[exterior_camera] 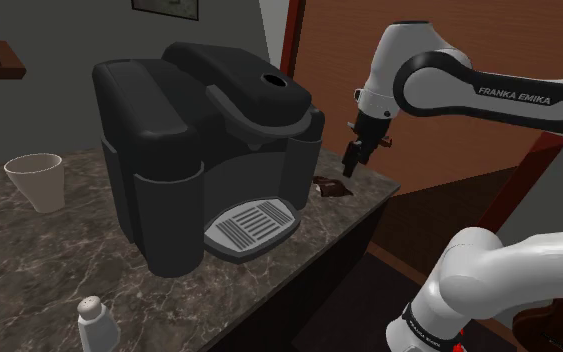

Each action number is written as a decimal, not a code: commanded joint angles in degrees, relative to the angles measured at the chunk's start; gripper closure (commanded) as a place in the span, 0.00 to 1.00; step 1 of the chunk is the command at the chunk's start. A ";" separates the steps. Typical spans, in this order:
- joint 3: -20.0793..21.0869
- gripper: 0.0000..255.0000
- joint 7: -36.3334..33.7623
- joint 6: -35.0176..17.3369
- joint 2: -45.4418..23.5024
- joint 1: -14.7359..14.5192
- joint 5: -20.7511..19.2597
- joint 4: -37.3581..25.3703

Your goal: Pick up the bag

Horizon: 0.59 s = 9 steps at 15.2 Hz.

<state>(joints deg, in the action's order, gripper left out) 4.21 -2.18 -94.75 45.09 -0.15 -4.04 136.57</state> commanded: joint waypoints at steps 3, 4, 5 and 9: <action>-1.46 0.00 4.40 -5.33 3.73 -0.50 -3.03 6.01; -2.34 0.00 6.58 -8.09 5.45 -0.68 -4.63 8.88; -3.32 0.00 8.77 -10.94 7.05 -0.77 -6.30 11.67; -8.49 0.00 17.62 -23.37 11.85 -0.23 -13.75 21.67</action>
<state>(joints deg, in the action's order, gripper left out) -2.89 12.88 -114.84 55.97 -0.56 -15.71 156.23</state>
